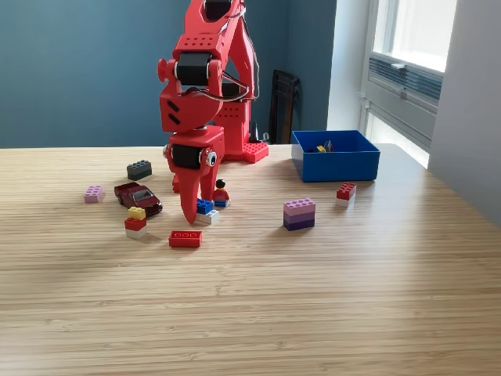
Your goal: Grasp a lego block and put it in the bin.
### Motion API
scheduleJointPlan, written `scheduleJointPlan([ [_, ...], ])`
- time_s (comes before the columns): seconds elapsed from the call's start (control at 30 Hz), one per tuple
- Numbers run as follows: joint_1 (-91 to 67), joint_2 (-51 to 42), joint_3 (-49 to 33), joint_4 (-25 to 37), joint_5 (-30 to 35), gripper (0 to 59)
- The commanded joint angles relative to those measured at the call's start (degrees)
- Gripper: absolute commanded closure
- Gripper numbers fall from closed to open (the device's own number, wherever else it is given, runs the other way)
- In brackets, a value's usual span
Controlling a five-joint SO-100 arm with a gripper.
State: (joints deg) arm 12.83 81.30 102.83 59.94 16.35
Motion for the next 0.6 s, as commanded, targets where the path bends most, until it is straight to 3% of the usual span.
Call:
scheduleJointPlan([
  [0.03, 0.88, 0.18, -3.52, -0.44, 0.70, 47.0],
  [0.13, 0.97, 0.18, -3.52, -0.44, 1.32, 57.8],
  [0.37, 1.14, 0.62, -3.16, -0.53, 1.76, 58.5],
  [0.6, 1.32, 1.23, -3.52, 2.99, -2.02, 58.5],
])
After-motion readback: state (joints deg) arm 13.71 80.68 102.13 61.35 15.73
